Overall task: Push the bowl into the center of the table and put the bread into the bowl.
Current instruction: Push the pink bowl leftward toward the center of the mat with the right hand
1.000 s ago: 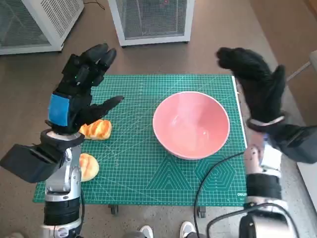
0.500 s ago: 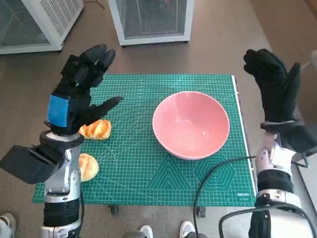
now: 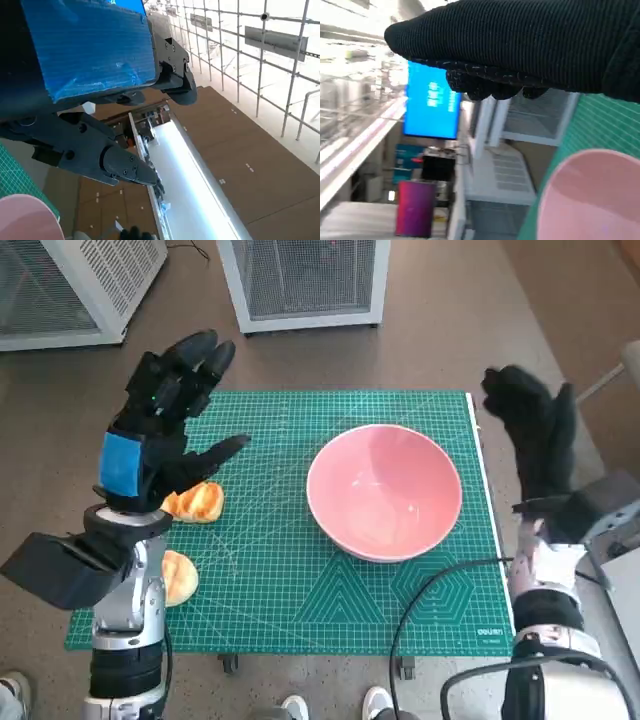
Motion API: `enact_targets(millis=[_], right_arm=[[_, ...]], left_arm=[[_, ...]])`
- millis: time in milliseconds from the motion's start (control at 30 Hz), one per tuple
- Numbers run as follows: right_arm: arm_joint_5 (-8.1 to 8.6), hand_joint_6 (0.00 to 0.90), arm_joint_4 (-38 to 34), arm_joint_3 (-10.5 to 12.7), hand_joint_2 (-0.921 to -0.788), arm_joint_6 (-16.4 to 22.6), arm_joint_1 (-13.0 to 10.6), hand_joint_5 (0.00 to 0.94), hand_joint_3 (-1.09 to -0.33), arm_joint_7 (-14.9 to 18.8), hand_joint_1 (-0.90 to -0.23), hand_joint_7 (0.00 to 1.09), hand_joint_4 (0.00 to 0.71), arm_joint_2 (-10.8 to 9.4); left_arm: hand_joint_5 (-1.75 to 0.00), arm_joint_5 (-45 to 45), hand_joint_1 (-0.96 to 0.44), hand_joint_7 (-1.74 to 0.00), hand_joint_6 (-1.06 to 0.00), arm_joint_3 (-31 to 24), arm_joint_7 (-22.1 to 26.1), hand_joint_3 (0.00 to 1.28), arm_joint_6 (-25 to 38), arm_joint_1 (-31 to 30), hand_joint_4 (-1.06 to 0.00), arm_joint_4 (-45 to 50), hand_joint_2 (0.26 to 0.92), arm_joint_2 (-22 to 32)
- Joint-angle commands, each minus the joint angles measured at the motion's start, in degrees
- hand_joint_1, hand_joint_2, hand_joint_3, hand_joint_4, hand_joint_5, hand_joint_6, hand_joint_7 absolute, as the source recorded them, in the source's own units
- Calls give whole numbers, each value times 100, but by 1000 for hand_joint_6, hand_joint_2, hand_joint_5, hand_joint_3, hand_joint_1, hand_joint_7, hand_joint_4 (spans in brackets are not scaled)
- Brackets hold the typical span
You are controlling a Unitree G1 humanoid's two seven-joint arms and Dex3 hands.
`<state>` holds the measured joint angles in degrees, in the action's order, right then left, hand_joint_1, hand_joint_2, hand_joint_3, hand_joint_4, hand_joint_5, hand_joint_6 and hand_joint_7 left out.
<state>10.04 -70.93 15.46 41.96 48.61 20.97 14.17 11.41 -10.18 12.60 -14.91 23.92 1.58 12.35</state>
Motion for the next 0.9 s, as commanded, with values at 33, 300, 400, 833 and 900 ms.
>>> enact_targets(millis=[33,300,400,833,900], right_arm=[[-181,324,-231,-89,-921,-312,-237,2,-647,-254,-589,20,229,-268],[-418,334,-347,-198,-921,-665,-304,2,-646,-578,-573,24,231,-530],[-467,339,-368,-211,-921,-773,-303,2,-649,-632,-561,26,231,-601],[-427,338,-419,-187,-921,-1125,-216,0,-646,-563,-580,22,225,-881],[-429,336,-417,-184,-921,-1135,-215,0,-644,-561,-581,21,224,-885]], left_arm=[[0,58,-217,-554,-260,-15,-34,44,31,-86,-467,146,921,-27],[0,88,-213,-557,-258,-40,-27,44,60,-149,-467,207,921,-13],[0,101,-212,-559,-257,-53,-24,45,71,-169,-467,225,921,-7],[0,176,-211,-571,-246,-122,-18,48,178,-279,-463,384,921,26],[0,175,-210,-574,-245,-125,-18,49,188,-283,-463,396,921,24]])
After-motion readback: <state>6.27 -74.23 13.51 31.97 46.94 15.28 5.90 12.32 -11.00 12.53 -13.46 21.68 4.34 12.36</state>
